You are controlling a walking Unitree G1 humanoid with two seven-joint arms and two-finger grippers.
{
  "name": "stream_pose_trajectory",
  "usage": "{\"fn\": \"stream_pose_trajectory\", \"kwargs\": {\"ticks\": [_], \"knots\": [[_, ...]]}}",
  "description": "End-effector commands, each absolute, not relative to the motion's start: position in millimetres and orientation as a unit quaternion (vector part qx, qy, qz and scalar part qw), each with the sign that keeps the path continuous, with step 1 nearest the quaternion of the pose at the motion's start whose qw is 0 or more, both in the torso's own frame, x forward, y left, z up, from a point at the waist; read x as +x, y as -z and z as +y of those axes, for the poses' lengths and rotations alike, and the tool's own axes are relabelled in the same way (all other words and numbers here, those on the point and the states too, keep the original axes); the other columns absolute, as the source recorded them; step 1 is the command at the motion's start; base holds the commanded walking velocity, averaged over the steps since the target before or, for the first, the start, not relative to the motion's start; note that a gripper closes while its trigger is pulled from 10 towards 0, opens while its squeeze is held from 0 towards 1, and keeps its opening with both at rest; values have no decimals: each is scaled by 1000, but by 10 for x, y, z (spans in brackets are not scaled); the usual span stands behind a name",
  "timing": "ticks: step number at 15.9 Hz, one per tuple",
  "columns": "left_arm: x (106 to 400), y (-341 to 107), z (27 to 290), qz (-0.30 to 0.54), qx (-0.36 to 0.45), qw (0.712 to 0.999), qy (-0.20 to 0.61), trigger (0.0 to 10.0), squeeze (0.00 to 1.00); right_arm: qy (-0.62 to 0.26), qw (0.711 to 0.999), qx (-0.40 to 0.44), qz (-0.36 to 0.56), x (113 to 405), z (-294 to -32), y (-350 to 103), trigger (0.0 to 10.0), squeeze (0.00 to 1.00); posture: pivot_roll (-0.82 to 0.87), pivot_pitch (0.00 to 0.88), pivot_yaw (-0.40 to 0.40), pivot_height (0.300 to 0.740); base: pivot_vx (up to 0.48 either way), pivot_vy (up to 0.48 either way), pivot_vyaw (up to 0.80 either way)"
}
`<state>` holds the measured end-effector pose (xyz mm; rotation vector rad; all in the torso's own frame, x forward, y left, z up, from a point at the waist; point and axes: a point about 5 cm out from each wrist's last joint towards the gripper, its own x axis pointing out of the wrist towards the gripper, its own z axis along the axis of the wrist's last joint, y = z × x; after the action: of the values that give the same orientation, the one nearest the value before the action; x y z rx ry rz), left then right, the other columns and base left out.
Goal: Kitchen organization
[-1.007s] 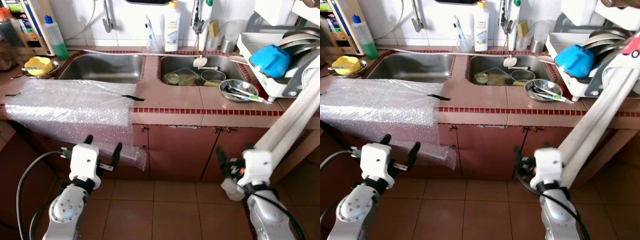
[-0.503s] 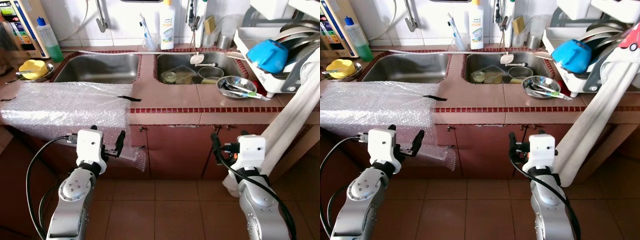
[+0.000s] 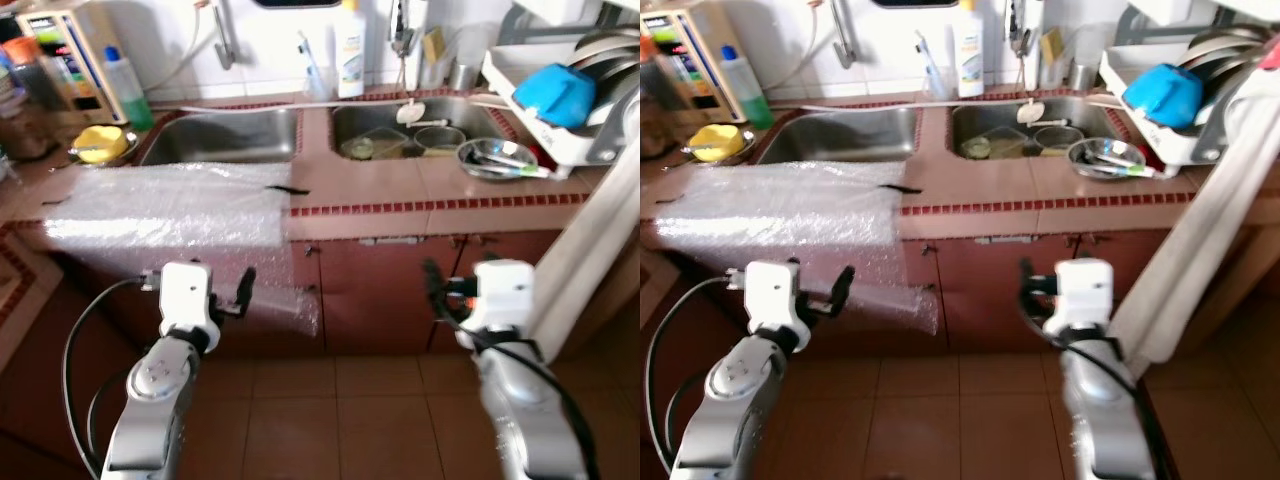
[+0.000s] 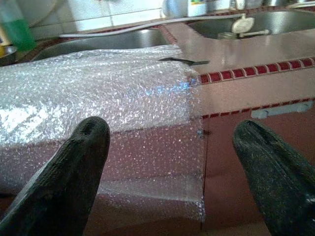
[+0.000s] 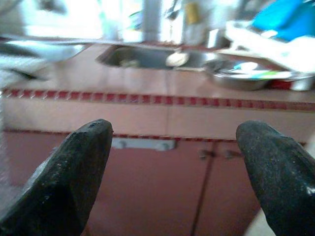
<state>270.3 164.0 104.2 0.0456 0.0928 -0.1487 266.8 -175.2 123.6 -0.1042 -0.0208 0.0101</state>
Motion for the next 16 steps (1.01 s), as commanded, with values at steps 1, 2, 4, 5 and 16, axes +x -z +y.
{"fn": "stream_pose_trajectory", "kwargs": {"ticks": [1, 2, 4, 5, 16], "knots": [[2740, -1074, 1688, 43, 29, 997, 65, 10000, 0, -11, 999, -45, -22, 2696, -1688, -1289, 10000, 0, -17, 0, 78, 740, 0, 472, 0], [2745, -1075, 1685, 43, 29, 996, 66, 10000, 0, -9, 999, -46, -22, 2699, -1695, -1294, 10000, 0, -18, 0, 79, 740, 0, 469, 0], [2758, -1072, 1678, 43, 28, 997, 66, 10000, 0, -6, 999, -48, -25, 2710, -1705, -1306, 10000, 0, -21, 0, 78, 740, 0, 476, 0], [2768, -1072, 1673, 43, 28, 997, 65, 10000, 0, -6, 998, -49, -26, 2718, -1704, -1316, 10000, 0, -21, 0, 77, 740, 0, 476, 0], [2822, -1171, 1670, 9, 23, 999, 34, 10000, 0, -13, 997, -66, -43, 2777, -1650, -1383, 10000, 0, -11, 0, 69, 740, 0, 142, 0]]}}
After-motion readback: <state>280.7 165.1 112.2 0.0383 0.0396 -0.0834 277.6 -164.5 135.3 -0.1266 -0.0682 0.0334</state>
